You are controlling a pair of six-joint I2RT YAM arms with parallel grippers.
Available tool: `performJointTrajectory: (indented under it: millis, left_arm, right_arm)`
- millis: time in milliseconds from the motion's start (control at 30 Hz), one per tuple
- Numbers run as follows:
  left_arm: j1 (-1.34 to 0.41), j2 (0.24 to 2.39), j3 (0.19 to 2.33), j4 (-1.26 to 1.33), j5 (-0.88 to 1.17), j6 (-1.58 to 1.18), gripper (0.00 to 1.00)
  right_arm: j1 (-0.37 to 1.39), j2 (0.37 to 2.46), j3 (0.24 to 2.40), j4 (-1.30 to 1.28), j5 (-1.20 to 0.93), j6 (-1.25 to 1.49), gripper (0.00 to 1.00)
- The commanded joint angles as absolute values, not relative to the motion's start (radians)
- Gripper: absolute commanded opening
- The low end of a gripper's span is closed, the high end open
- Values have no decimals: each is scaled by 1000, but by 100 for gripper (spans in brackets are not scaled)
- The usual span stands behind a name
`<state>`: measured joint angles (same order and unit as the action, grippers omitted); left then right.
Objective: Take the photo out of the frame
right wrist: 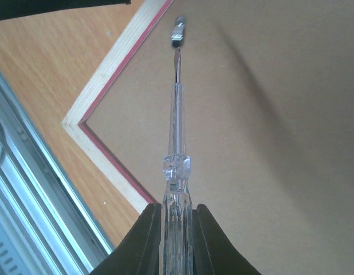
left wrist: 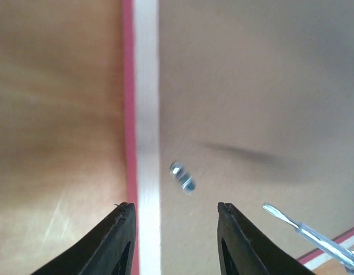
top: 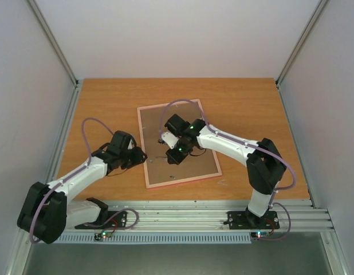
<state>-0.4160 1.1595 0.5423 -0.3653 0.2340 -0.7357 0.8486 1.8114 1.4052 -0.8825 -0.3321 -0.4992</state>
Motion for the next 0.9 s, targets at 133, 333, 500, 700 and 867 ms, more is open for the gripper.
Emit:
performJointTrajectory:
  millis: [133,333,500,700,867]
  left_arm:
    - [-371,1382,751,-367,158,-636,43]
    - [-336,1556,900,-404,93,-568,43]
    - [-334,1669,992,-448,69,-511,41]
    - [-334,1749,1036,-472,54,-481,35]
    - [-341,1772,1049,-481,89,-462,23]
  right_arm:
    - [755,1696,1315,-736,-327,-417,1]
    - [709,1673,1273,-688,-337,-401,1]
    - [688,1672,1241,-655,-348,-393,1]
    - [671,1672,1216,-634,-352,-391,1]
    - [666,1671,1208,-627,-348,-393,1]
